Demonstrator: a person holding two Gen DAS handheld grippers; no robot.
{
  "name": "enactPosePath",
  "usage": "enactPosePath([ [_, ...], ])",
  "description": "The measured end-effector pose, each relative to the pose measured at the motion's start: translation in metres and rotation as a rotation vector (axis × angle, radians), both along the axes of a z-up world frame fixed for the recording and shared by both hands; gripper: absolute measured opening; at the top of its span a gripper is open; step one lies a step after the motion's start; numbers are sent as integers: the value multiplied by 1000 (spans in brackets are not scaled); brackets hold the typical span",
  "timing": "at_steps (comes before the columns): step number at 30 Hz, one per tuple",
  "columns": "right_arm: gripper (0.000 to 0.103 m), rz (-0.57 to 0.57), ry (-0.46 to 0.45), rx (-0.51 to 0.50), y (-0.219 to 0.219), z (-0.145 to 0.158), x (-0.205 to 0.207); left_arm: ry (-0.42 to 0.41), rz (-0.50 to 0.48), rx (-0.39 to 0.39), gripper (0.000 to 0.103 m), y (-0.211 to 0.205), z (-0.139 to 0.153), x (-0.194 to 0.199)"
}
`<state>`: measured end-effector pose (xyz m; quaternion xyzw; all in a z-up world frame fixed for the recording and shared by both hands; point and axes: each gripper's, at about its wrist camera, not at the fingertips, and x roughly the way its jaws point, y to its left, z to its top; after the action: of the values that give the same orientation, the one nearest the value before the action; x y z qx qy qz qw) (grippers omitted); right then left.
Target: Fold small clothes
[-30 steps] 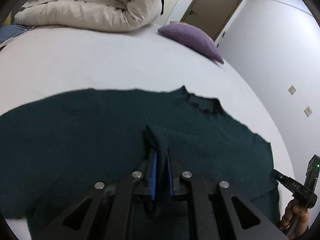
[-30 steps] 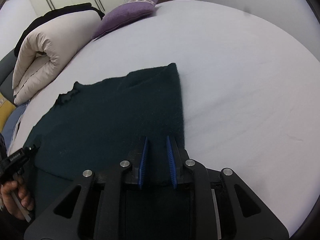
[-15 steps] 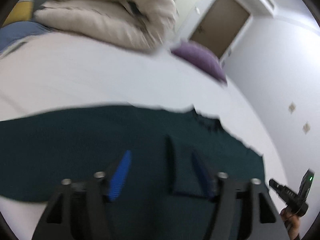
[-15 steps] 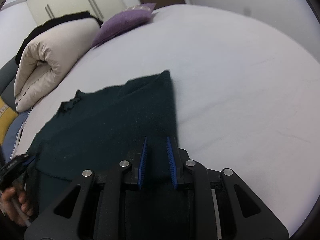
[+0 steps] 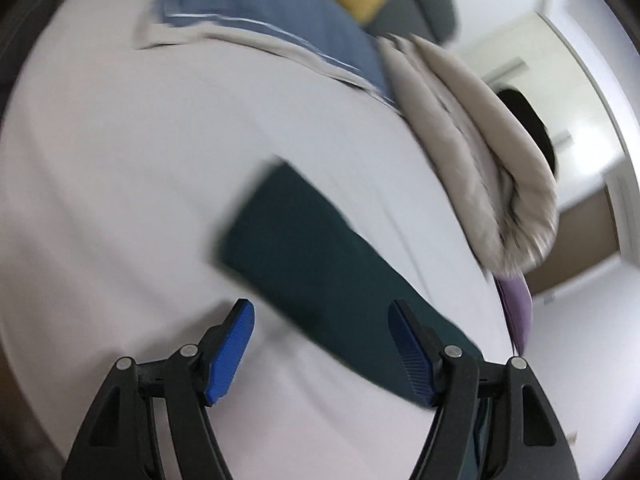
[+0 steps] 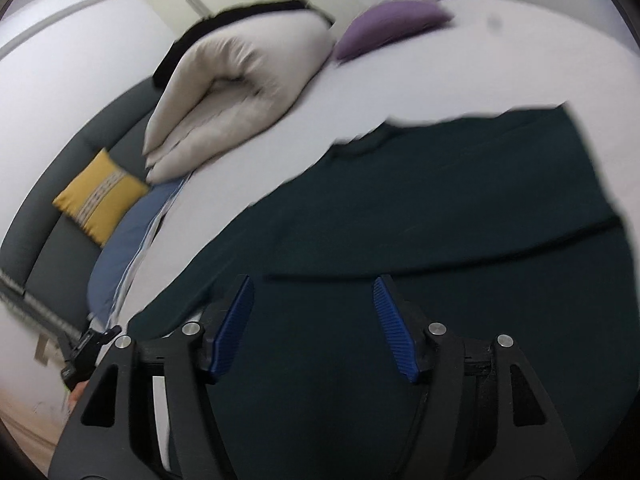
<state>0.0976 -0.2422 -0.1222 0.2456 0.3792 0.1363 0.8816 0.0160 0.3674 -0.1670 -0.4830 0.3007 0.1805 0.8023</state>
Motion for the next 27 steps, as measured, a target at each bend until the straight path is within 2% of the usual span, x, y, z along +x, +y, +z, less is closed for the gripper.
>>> enactPosePath([
  [3,61,36,31,39,28,-8,0,-3,47,-39,72,21,-12,1],
  [6,61,57,42,63,45,-9,-3,2,58,-18,72,26,-13,12],
  [8,61,62,46,70,52,-13,-4,4,60,-12,67,29,-14,23],
  [9,61,61,45,73,55,-12,-8,16,60,-13,52,29,-15,32],
  [10,61,58,44,77,57,-12,-10,31,54,-14,29,29,-17,36],
  [12,61,44,46,92,50,-11,-12,57,7,-22,8,28,-16,47],
  [15,61,16,44,105,29,-8,-14,50,-52,94,8,6,13,53],
  [17,61,-5,39,109,15,-6,-19,22,-113,165,8,-21,38,63],
  [20,61,-39,34,118,-6,-7,-29,-23,-242,297,8,-84,80,85],
  [24,61,-89,30,136,-36,-10,-42,-88,-487,479,8,-211,118,119],
  [27,61,-121,23,152,-57,-12,-51,-113,-657,552,8,-308,118,138],
])
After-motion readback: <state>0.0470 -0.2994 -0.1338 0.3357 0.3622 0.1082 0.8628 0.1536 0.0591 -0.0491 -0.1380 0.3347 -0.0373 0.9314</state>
